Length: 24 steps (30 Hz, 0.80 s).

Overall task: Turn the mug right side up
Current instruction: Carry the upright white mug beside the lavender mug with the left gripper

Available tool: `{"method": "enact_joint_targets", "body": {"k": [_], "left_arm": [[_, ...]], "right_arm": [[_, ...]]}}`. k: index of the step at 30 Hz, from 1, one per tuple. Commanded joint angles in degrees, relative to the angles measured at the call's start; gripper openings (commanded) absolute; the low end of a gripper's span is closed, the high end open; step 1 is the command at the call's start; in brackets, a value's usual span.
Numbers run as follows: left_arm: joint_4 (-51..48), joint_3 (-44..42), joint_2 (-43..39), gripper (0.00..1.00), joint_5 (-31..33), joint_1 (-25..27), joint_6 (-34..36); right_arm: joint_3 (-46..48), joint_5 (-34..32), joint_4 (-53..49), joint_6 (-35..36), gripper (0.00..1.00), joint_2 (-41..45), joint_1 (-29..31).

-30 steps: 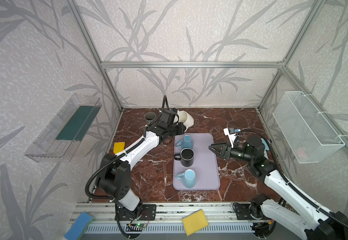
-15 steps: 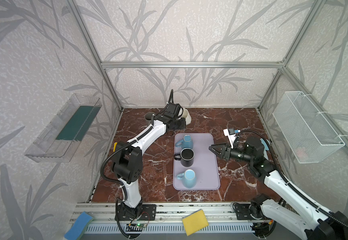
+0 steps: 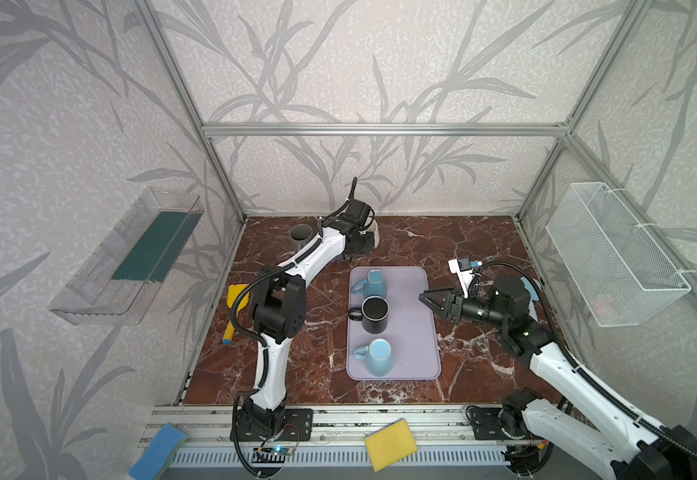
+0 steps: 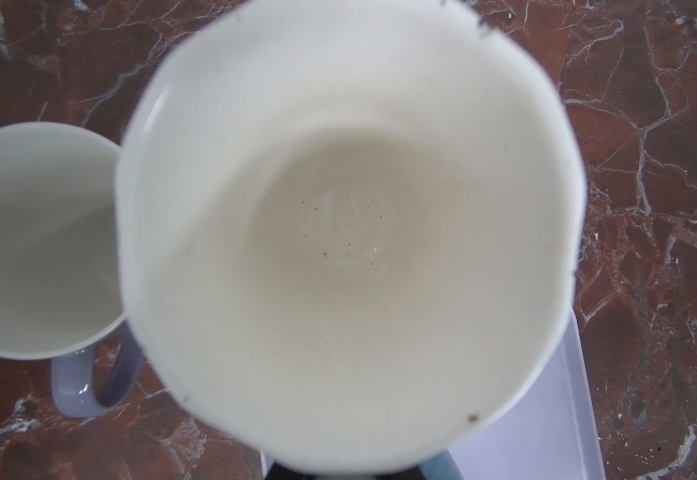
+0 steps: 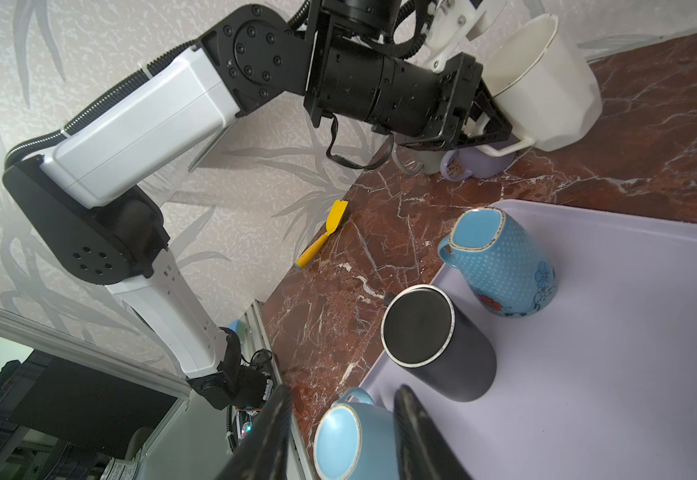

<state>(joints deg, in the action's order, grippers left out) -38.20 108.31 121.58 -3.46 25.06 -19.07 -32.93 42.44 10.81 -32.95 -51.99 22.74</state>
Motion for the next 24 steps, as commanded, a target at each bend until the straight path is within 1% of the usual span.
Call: {"method": "enact_joint_targets", "body": {"k": [1,11,15,24], "left_arm": [[-0.40,5.30,1.21,0.00,2.60,-0.25,0.37],[-3.86,11.65,6.37,0.00,5.01,-0.02,-0.34],[-5.99,13.73,7.87,0.00,7.59,0.64,0.58],[-6.89,15.04,9.64,0.00,8.12,1.19,0.53]], "right_arm": [[0.61,-0.07,0.26,-0.10,0.42,1.38,-0.24],[0.76,-0.07,-0.14,-0.01,0.41,1.89,-0.42],[0.85,0.14,0.55,-0.51,0.41,1.71,-0.49],[0.32,0.54,-0.33,-0.71,0.41,2.92,-0.64]]}}
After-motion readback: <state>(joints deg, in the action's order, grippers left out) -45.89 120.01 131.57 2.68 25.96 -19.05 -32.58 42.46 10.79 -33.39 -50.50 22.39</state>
